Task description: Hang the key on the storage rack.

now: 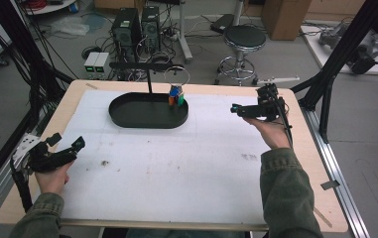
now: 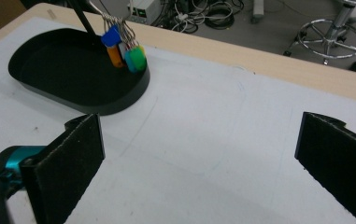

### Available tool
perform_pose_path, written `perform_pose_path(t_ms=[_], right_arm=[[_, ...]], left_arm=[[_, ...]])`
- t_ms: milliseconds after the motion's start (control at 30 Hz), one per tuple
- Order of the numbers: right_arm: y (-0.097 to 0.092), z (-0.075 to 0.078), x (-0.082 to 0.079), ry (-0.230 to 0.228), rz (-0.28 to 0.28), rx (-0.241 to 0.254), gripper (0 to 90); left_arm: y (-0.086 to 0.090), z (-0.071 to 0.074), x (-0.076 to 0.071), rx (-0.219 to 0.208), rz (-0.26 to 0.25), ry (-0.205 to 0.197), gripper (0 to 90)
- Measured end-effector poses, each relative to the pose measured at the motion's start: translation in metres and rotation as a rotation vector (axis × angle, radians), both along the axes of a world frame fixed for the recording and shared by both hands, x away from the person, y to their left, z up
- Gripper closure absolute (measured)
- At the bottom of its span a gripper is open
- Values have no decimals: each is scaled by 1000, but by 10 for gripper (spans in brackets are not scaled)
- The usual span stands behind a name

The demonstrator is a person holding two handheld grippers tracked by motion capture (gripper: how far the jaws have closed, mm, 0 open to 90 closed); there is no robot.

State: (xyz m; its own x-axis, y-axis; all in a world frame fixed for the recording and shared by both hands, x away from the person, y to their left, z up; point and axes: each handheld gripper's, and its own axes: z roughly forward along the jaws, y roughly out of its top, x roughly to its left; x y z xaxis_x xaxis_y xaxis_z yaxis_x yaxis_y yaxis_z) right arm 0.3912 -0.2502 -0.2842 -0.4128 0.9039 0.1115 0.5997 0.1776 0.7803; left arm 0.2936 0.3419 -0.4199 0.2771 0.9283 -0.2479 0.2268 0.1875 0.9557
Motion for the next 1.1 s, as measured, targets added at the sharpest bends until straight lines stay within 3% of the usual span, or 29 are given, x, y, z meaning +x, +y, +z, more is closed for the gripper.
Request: perform_pose_path(t_ms=[300, 667, 1100], right_arm=[[-17, -22, -18, -9, -9, -15, 5], [-36, -54, -33, 40, -31, -5, 5], [-47, -80, -47, 59, -51, -9, 5]], left_arm=[[1, 0, 0, -4, 5, 0, 17], [1, 0, 0, -4, 1, 1, 17], [0, 0, 0, -5, 2, 0, 17]])
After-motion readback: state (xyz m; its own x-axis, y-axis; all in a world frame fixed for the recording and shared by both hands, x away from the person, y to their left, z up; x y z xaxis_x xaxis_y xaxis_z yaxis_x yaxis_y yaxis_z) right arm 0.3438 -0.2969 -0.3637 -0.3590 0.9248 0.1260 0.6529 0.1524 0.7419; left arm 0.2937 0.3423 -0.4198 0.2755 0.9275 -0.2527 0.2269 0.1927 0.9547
